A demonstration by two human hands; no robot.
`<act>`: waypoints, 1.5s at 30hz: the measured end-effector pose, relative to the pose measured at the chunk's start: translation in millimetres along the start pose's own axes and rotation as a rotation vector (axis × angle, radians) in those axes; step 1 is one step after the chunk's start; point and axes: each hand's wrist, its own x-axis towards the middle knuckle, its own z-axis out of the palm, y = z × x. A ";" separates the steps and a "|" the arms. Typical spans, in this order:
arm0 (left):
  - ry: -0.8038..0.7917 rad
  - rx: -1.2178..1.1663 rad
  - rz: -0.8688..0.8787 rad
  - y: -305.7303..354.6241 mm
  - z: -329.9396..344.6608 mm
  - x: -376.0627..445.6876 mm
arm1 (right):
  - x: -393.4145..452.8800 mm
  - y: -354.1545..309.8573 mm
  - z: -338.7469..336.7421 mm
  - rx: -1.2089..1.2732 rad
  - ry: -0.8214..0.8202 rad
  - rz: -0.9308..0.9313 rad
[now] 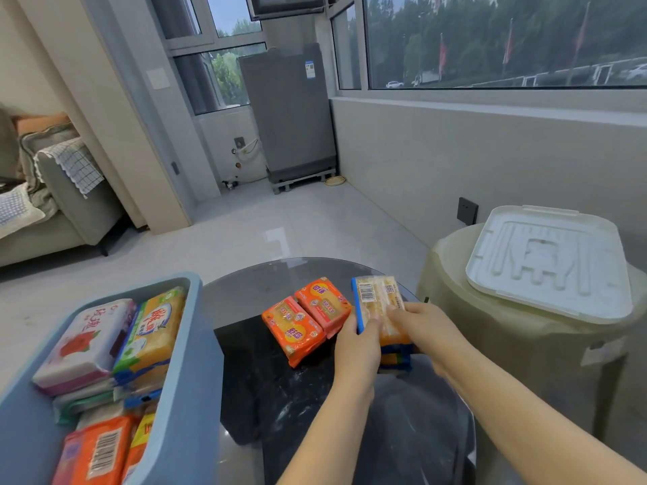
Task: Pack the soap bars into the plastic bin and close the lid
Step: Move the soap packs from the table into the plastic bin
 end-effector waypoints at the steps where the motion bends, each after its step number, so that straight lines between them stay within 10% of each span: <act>1: 0.007 -0.006 0.013 1.5 -3.0 -3.6 | -4.0 -0.7 1.0 -0.012 0.003 -0.031; 16: 0.064 -0.075 0.494 67.8 -106.3 -103.1 | -109.2 -67.4 42.0 0.369 -0.219 -0.487; 28: 0.315 -0.009 0.484 82.3 -239.2 -138.6 | -146.6 -109.7 150.6 0.298 -0.461 -0.538; 45: 0.026 0.116 -0.020 68.7 -315.2 -115.5 | -135.6 -143.5 207.6 -0.771 -0.549 -0.317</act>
